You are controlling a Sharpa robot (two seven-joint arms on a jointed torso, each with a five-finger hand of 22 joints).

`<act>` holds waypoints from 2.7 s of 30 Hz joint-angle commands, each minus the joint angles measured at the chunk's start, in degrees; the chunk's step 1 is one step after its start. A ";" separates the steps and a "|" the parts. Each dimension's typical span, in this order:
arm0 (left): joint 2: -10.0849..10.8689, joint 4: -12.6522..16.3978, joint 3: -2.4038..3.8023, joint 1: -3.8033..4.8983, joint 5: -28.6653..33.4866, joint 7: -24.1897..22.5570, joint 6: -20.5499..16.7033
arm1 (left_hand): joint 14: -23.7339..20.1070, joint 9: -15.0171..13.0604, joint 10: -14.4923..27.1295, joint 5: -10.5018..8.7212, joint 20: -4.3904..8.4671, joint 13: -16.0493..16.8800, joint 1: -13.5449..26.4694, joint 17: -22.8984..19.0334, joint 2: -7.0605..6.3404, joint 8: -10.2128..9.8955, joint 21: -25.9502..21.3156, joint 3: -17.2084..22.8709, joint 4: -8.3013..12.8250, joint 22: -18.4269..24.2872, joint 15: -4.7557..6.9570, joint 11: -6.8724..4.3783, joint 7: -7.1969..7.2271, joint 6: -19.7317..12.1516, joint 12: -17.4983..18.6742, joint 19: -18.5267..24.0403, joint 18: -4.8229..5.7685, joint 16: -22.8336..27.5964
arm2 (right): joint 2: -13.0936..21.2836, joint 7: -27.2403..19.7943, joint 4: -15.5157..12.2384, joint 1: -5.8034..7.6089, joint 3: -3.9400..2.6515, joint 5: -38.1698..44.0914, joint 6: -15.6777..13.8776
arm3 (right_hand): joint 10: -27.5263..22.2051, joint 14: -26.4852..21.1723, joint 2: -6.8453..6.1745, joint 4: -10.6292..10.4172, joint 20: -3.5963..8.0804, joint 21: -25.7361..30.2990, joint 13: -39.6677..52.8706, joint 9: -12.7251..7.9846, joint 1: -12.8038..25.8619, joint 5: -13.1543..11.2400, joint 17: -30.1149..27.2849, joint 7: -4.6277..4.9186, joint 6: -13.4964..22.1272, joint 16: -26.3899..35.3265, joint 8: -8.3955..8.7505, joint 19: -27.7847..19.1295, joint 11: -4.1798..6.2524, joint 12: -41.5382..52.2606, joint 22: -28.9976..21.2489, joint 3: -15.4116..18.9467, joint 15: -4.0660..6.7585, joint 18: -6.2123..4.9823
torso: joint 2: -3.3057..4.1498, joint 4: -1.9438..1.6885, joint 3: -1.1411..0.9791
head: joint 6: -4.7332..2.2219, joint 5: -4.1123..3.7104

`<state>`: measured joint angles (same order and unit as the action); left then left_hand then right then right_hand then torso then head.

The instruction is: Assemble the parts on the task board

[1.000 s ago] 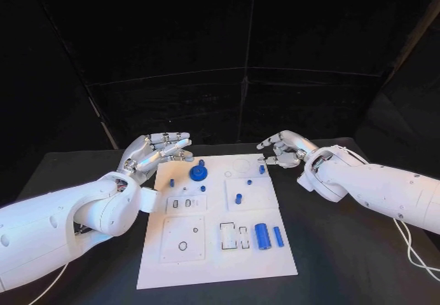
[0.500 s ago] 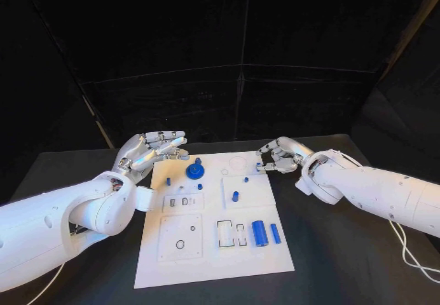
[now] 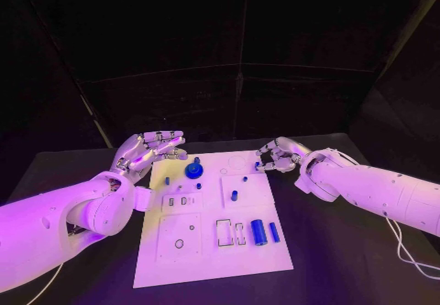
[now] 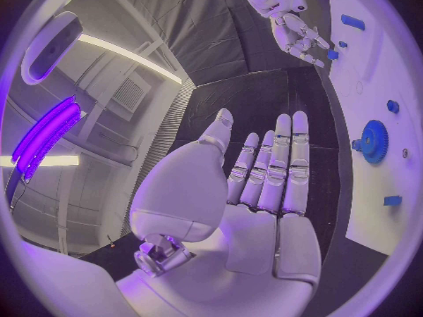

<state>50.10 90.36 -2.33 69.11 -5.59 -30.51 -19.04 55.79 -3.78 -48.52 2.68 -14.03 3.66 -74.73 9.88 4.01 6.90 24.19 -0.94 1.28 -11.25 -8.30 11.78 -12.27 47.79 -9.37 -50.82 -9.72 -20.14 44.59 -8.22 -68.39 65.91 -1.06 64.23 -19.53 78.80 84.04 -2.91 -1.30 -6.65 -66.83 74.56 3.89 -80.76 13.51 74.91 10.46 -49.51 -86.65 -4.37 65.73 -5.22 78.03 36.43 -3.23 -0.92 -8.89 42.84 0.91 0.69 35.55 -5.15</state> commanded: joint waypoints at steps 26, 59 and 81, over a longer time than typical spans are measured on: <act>-0.07 -0.08 0.02 0.01 -0.43 -0.09 0.92 | -0.30 0.04 0.37 0.19 -0.09 -0.05 0.10 0.07 0.57 -0.22 0.28 0.02 0.37 -0.03 -0.12 -0.05 -2.26 -0.30 0.26 0.35 -0.44 -0.01 | -1.65 2.87 1.57 -0.75 -0.02 2.11 1.34 | 0.67 4.35 3.08 0.67 0.17 -0.25 0.97 0.34 0.08 -2.51 7.70 -0.45 -2.33 -0.49 -1.34 0.44 0.33 0.94 0.69 -0.44 0.47 -0.07 | 0.01 -0.04 -0.08 | 0.34 0.15; -0.14 -0.30 0.01 -0.09 -0.43 0.08 1.10 | -0.42 0.04 0.42 0.19 -0.11 -0.05 0.11 0.08 0.72 -0.27 0.28 0.07 0.38 -0.03 -0.14 -0.04 -2.26 -0.32 0.31 0.47 -0.44 -0.01 | -2.63 3.07 1.68 -0.93 -0.03 1.18 -3.55 | 2.22 4.50 5.20 2.42 1.82 -1.22 2.57 1.14 0.47 -3.43 8.24 -3.23 -10.40 -0.67 -6.33 1.69 2.71 2.19 2.25 -3.68 2.41 0.17 | -0.02 0.03 -0.14 | 0.49 0.30; 0.62 -0.17 0.01 -0.03 -0.41 0.31 0.67 | -0.43 0.01 0.37 0.19 -0.12 -0.03 0.21 0.11 0.96 -0.27 0.30 0.13 0.30 -0.03 -0.13 -0.07 -2.17 -0.27 0.30 0.52 -0.45 -0.05 | -1.28 13.83 -13.82 -0.05 -0.09 7.96 -4.84 | 2.56 4.52 5.30 1.99 2.43 -1.37 2.81 1.01 2.34 -4.18 8.24 -3.76 -10.78 -0.64 -7.14 2.08 3.23 2.29 2.59 -3.93 2.94 0.29 | -0.26 0.00 0.06 | 0.47 1.72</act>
<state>50.66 90.14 -2.34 68.99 -5.60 -30.14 -18.75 55.80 -3.78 -48.53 2.68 -14.22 3.66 -74.51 9.94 4.23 6.91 24.19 -0.94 1.28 -11.25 -8.31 11.78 -12.27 47.80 -9.37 -50.62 -9.72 -20.14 43.84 0.05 -81.12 65.72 -1.12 67.75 -24.10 81.29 84.04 2.20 0.86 -4.59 -67.90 75.09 4.95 -78.90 9.50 74.90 7.68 -59.28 -87.08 -11.47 67.80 -2.31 80.04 38.92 -7.03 1.76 -8.89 42.63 0.86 0.69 35.93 -3.84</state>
